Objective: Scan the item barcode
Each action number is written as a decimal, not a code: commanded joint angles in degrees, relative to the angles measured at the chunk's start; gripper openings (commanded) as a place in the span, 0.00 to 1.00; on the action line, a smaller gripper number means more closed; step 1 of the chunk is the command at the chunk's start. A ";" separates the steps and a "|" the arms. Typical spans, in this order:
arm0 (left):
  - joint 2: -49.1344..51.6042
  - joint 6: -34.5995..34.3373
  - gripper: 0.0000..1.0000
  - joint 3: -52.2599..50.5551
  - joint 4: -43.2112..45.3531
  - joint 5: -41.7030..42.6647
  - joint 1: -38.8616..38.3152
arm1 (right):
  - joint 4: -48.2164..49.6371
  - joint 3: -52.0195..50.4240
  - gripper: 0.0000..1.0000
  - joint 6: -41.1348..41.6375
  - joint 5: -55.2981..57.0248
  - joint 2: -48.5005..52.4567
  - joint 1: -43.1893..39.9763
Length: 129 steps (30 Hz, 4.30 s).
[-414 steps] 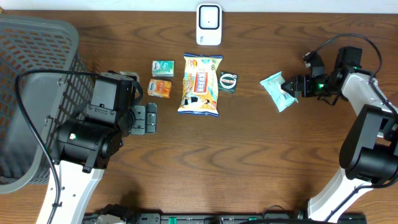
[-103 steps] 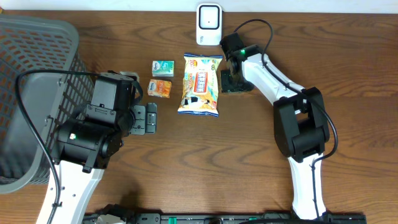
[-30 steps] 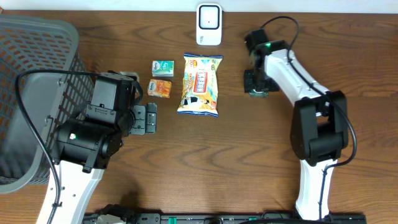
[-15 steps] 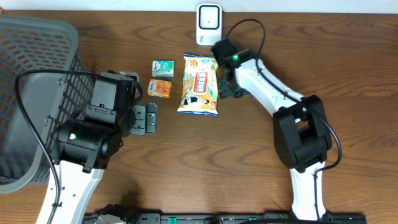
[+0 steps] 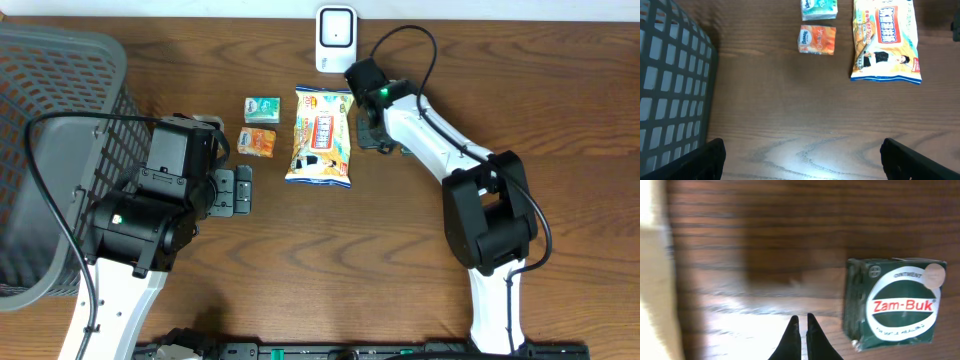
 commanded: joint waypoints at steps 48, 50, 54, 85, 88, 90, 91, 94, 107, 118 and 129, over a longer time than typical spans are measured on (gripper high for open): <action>0.17 0.07 0.98 0.74 -0.31 -0.35 -0.02 | -23.56 -2.58 0.01 -15.47 -29.64 0.11 -21.20; 0.17 0.07 0.98 0.74 -0.31 -0.35 -0.02 | -20.72 -2.58 0.01 -15.47 -31.95 0.11 -20.96; 0.17 0.07 0.98 0.74 -0.31 -0.35 -0.02 | -16.02 -2.58 0.01 -14.12 -31.63 0.11 -20.68; 0.17 0.07 0.98 0.74 -0.31 -0.35 -0.02 | 11.56 -3.56 0.24 1.68 -5.27 0.11 -21.46; 0.17 0.07 0.98 0.74 -0.31 -0.35 -0.02 | 11.58 -0.94 0.27 0.26 -5.29 0.11 -21.66; 0.17 0.04 0.98 0.74 -0.31 -0.35 -0.02 | 9.81 1.36 0.35 -0.50 -5.29 0.07 -21.73; 0.17 0.07 0.98 0.74 -0.31 -0.35 -0.02 | 8.61 2.56 0.42 -0.48 -5.29 0.07 -21.73; 0.17 0.07 0.98 0.74 -0.31 -0.35 -0.02 | 4.96 6.08 0.45 -0.48 -5.84 0.07 -21.73; 0.17 0.07 0.98 0.74 -0.31 -0.35 -0.02 | 10.69 6.91 0.99 -6.84 -13.44 1.46 -21.42; 0.17 0.07 0.98 0.74 -0.31 -0.35 -0.02 | 12.00 6.80 0.99 -11.50 -13.75 7.26 -21.44; 0.17 0.07 0.98 0.74 -0.31 -0.35 -0.02 | 9.01 6.80 0.73 -16.37 -14.12 8.33 -21.49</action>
